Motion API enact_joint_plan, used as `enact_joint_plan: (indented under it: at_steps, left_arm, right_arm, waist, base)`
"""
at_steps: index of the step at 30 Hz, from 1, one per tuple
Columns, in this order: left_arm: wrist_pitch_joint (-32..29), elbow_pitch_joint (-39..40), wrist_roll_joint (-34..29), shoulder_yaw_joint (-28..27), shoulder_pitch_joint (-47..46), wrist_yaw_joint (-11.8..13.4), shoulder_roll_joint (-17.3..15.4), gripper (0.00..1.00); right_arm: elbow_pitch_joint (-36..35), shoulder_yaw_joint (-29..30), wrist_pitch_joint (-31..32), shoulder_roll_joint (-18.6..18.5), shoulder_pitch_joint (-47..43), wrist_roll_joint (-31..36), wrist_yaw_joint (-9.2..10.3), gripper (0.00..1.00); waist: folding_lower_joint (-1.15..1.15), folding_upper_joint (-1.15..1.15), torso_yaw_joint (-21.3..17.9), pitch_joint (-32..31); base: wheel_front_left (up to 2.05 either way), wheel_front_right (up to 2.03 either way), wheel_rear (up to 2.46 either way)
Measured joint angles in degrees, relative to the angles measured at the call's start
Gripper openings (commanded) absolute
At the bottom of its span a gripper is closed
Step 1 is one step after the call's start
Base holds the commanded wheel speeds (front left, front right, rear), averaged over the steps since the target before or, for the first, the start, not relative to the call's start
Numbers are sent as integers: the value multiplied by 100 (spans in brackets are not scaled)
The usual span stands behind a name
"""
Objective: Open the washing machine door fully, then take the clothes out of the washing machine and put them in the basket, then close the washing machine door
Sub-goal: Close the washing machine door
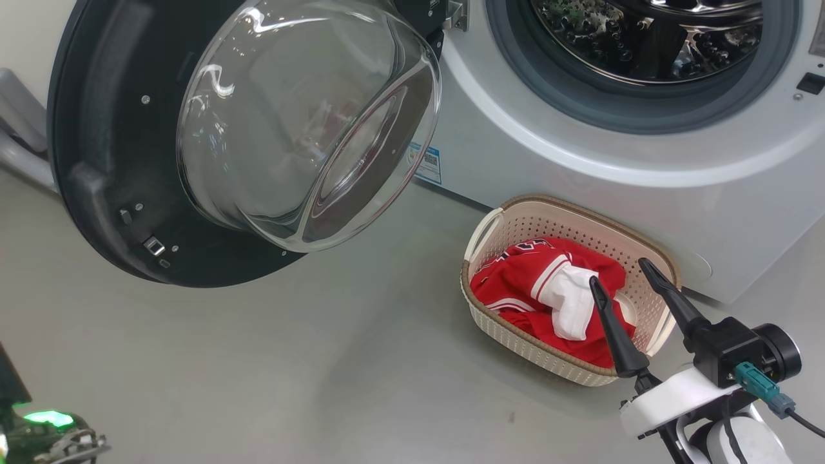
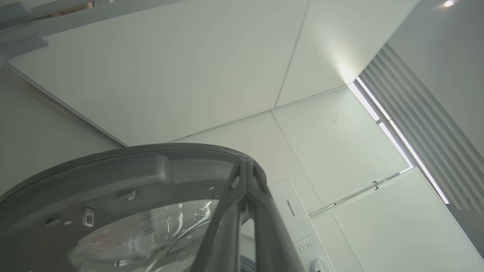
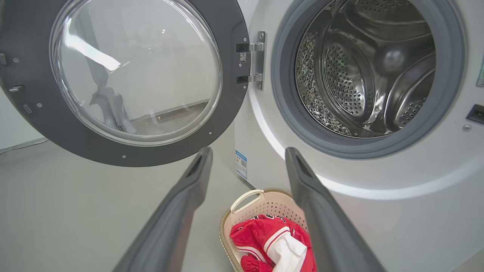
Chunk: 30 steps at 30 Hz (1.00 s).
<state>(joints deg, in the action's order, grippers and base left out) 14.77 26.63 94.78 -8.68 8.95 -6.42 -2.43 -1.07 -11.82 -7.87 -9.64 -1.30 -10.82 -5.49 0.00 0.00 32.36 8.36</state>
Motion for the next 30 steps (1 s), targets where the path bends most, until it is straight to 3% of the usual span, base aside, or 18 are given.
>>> enact_joint_plan:
  at_steps: [6, 14, 20, 30]
  left_arm:
    - [-1, -263, 27, -331, -370, -1, -36, 0]
    - [-427, -1284, 723, -694, -1171, 14, -723, 0]
    - [-879, -2228, 1085, -704, -1701, 385, -1191, 0]
    - [-1371, -3370, 1526, -577, -2471, 824, -1356, 0]
  right_arm:
    - [-77, 12, 13, -20, -1, 1, 4, 100]
    - [-243, 108, 126, -135, -3, 1, 18, 100]
    - [-419, 221, 179, -223, -9, 11, 70, 100]
    - [-598, 383, 203, -323, -38, 11, 155, 100]
  waist:
    - [0, 0, -26, 55]
    - [0, 0, -67, 242]
    - [0, 0, -95, 425]
    - [0, 0, -119, 691]
  base:
    - [0, 0, 0]
    - [0, 0, 0]
    - [0, 0, 0]
    - [0, 0, 0]
